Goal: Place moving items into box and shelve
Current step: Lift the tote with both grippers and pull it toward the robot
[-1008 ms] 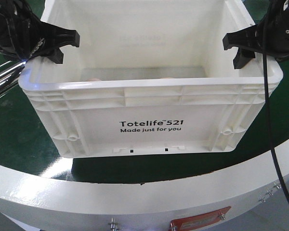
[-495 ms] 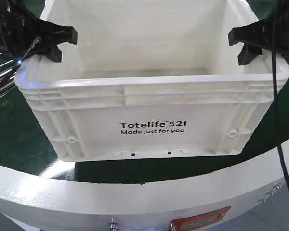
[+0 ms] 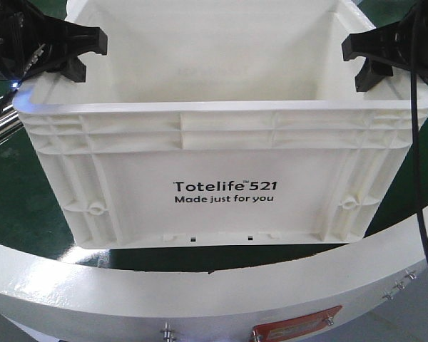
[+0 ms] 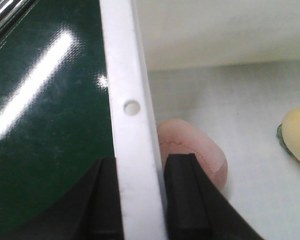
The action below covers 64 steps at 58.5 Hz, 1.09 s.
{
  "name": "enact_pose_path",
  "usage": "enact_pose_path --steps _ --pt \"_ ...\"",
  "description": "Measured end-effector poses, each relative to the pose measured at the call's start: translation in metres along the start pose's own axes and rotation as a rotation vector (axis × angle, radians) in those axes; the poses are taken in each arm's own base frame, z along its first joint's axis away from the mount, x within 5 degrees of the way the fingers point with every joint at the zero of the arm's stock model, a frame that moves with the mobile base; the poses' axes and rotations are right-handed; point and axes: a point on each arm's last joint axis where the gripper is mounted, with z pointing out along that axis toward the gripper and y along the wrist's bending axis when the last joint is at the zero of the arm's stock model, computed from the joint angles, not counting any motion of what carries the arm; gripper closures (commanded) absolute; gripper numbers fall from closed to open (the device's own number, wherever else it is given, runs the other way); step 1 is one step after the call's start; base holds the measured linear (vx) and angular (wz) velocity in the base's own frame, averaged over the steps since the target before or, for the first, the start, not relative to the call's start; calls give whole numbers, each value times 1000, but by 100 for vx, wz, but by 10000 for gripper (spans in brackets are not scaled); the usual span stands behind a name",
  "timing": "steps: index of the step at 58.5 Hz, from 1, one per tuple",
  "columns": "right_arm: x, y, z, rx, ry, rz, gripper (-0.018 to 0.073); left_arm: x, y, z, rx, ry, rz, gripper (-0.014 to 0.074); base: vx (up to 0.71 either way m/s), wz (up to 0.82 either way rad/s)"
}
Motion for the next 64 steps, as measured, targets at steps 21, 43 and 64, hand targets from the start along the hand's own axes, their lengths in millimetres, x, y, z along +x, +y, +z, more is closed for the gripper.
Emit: enact_pose_path --steps 21,43,64 --pt "-3 1 0 -15 -37 6 560 -2 -1 0 15 -27 -8 597 0 0" --pt "-6 2 0 -17 -62 3 560 -4 -1 -1 18 -50 -7 597 0 0" --pt "-6 1 0 -16 -63 2 560 -4 -1 -1 18 -50 -9 597 0 0"
